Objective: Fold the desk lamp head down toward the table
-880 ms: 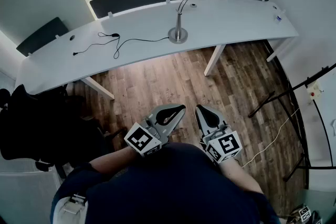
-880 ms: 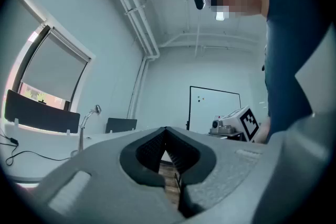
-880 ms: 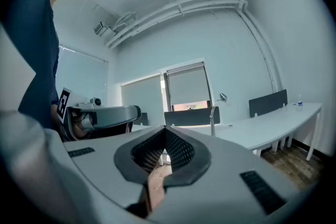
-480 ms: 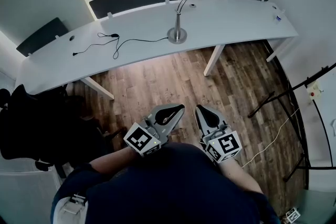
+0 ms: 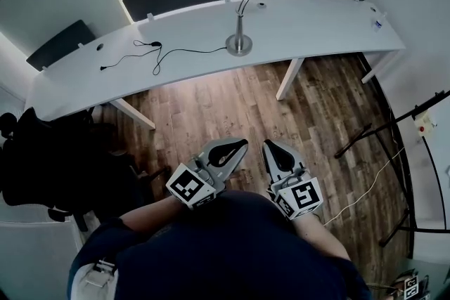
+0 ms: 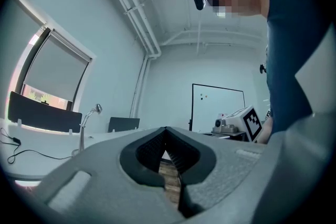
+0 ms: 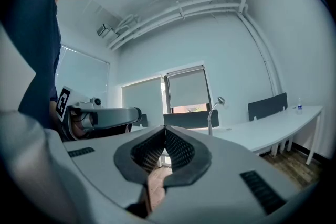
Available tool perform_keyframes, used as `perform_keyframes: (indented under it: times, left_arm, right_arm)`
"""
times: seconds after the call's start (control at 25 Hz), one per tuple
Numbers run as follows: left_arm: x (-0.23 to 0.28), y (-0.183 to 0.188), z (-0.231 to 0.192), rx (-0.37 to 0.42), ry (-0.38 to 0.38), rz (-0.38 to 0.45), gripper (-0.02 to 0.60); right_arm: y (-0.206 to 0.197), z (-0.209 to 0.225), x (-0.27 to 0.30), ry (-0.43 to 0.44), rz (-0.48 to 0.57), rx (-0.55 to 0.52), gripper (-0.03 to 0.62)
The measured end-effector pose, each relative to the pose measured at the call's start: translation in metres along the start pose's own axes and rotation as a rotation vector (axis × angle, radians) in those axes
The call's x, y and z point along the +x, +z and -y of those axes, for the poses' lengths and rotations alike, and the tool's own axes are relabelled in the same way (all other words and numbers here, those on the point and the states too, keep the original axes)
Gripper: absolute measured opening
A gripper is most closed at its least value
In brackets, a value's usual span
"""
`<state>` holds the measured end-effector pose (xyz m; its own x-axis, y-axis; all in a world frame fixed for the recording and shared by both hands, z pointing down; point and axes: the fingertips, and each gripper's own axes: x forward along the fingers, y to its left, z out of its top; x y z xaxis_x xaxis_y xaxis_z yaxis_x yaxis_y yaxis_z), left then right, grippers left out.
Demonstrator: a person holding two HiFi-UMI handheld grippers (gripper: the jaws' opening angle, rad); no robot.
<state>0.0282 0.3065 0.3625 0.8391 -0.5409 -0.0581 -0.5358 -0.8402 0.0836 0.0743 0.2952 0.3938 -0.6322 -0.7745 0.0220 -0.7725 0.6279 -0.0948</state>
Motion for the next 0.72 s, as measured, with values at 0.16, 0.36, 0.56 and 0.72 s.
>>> perform_keyframes:
  times: [0.16, 0.36, 0.56, 0.72]
  left_arm:
    - [0.009, -0.01, 0.007, 0.0, 0.034, -0.014, 0.005]
    - [0.015, -0.013, 0.004, -0.015, 0.064, -0.007, 0.006]
    - [0.027, -0.014, -0.018, -0.03, 0.063, 0.003, 0.006]
    - [0.041, -0.012, -0.052, -0.029, 0.041, 0.025, 0.006]
  right_arm:
    - [-0.008, 0.011, -0.011, 0.011, 0.005, -0.002, 0.011]
    - [-0.018, 0.019, -0.012, 0.031, -0.016, 0.01, 0.011]
    - [-0.015, 0.035, 0.007, 0.029, -0.017, 0.004, 0.011]
    - [-0.01, 0.054, 0.037, 0.003, -0.019, -0.032, 0.011]
